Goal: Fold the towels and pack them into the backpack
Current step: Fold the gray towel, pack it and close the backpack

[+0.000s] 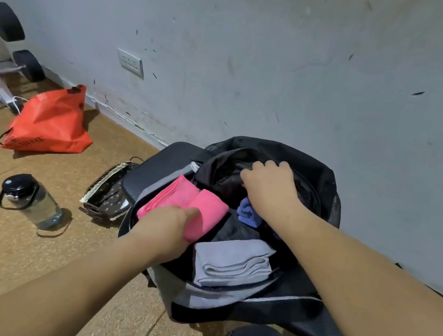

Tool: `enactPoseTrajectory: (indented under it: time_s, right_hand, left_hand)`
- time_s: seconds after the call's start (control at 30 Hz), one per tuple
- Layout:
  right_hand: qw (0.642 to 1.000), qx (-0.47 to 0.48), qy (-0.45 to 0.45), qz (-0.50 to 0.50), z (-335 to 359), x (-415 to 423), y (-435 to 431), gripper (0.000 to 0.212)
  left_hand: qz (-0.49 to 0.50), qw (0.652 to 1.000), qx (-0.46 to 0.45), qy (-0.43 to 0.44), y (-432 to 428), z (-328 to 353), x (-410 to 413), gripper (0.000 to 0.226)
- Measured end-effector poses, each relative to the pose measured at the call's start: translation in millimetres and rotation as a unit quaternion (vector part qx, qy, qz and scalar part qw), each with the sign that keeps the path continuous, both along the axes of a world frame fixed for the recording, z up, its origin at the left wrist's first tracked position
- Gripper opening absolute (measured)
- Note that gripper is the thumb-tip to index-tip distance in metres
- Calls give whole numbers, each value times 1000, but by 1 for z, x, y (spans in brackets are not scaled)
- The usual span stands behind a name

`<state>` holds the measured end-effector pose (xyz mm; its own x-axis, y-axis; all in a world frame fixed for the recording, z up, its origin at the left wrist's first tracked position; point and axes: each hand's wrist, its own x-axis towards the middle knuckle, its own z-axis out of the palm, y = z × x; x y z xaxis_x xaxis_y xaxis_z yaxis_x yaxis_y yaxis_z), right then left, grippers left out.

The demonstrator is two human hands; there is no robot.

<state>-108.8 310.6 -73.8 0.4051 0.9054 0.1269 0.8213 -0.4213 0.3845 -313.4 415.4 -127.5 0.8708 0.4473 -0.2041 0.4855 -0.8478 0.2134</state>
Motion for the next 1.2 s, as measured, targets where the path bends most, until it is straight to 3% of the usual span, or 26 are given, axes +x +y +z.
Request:
enactPoseTrajectory:
  time_s: [0.2,0.4,0.6,0.67,0.73,0.77,0.83,0.9,0.97,1.07,1.2]
  right_hand:
    - [958,178,207,-89,28,27,-5,32]
    - [951,184,232,-86,37,20,-10,33]
    - [947,191,239,-93,35,22,-13,32]
    - [957,181,212,-81,32,23,-12,29]
    - [975,160,145,-54,26,22,-5,21]
    - [982,142,115,-40,23,21,-1,18]
    - [991,100,89,-3,20,17,7,48]
    - [996,49,74,30,19,12,13,75]
    - [999,2,35,38,15,7,15,67]
    - [998,14,35,59,4,7,11,34]
    - [996,66,30,57,1,16,12,27]
  left_hand:
    - [-42,995,23,-88,12,7,32,55]
    - [9,988,49,-149,10,-20,91,37]
    - [32,968,-133,-209,1,-23,105,36]
    - [36,966,-106,-235,8,-18,81,36]
    - [64,973,30,-218,24,-11,47,26]
    - [78,978,96,-168,32,-9,28,28]
    - [87,987,135,-19,41,-7,-1,46]
    - [72,992,85,56,43,-13,-17,63]
    - [48,996,64,42,41,-16,-20,63]
    - [56,996,28,-56,41,-14,-8,54]
    - [74,985,-43,-151,37,-13,16,48]
